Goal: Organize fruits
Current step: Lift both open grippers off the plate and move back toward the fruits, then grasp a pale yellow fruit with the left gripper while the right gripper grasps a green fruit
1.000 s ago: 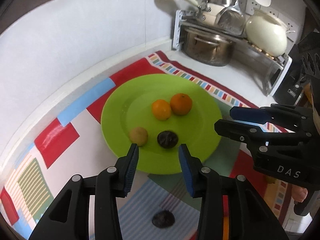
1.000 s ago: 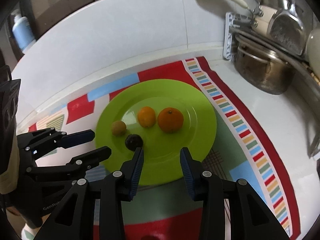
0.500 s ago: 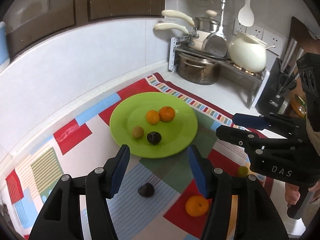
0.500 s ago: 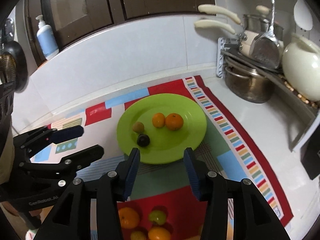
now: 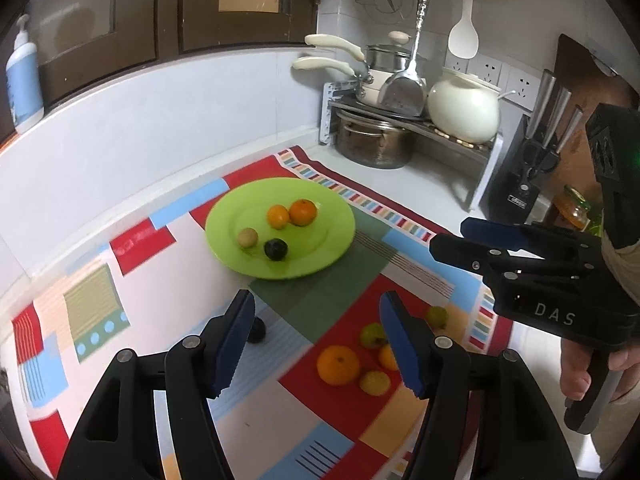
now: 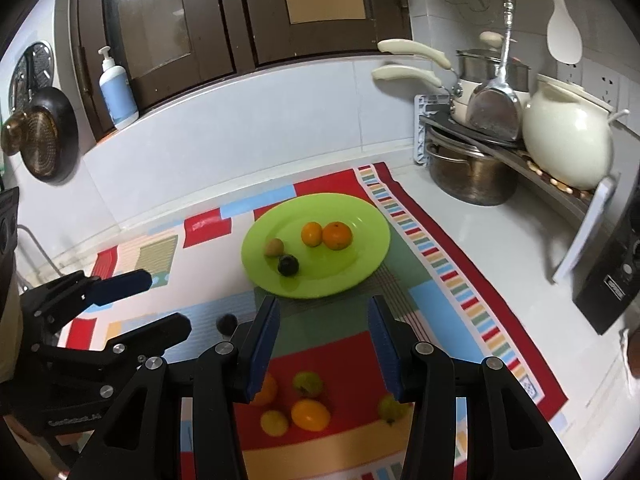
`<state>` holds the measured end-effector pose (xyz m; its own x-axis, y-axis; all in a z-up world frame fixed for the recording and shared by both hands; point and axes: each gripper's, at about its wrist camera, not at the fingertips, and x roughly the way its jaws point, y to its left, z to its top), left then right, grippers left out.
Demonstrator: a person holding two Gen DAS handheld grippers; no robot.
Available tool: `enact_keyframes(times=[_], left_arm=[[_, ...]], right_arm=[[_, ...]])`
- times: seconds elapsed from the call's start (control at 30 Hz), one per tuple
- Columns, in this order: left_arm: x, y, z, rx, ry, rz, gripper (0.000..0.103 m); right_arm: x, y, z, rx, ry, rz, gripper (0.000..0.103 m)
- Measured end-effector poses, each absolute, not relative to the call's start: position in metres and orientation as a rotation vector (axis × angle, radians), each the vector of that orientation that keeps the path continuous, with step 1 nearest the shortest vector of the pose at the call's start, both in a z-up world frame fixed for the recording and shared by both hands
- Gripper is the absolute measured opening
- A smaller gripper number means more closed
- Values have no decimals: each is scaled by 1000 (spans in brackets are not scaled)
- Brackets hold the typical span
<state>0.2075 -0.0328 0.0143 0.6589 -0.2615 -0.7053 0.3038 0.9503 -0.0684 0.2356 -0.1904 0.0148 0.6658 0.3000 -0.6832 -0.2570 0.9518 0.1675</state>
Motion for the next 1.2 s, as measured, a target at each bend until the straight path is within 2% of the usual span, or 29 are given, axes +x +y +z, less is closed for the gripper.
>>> enact_keyframes(times=[0.73, 1.2], left_arm=[[157, -61, -10, 19, 764, -224, 65], [146, -79, -43, 20, 799, -191, 64]], right_arm=[[196, -224, -12, -15, 795, 312, 47], [192, -230, -45, -66, 830, 361, 47]])
